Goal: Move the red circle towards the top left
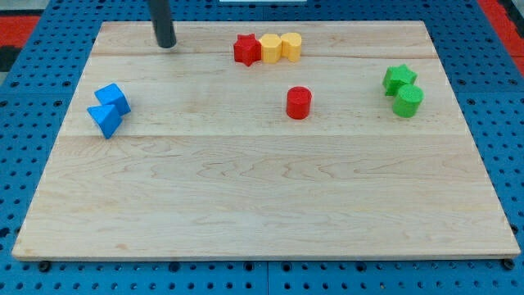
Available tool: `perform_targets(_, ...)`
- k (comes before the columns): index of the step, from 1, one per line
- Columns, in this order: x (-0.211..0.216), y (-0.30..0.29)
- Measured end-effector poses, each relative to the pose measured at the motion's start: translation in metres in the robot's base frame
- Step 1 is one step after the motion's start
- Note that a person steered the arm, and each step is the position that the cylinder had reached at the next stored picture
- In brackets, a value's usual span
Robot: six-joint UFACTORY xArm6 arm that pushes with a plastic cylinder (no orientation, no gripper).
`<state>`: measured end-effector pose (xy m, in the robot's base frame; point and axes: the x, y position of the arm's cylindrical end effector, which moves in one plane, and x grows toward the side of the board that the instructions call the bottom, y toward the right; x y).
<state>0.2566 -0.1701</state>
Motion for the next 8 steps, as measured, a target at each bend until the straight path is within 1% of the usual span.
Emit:
perform_targets(1, 0.035, 0.017)
perform_targets(2, 0.077, 0.057)
perform_targets(3, 0.131, 0.104)
perform_targets(4, 0.181, 0.168)
perform_targets(5, 0.188, 0.233)
perform_targets(6, 0.167, 0.25)
perform_targets(7, 0.137, 0.239)
perform_targets(8, 0.12, 0.212)
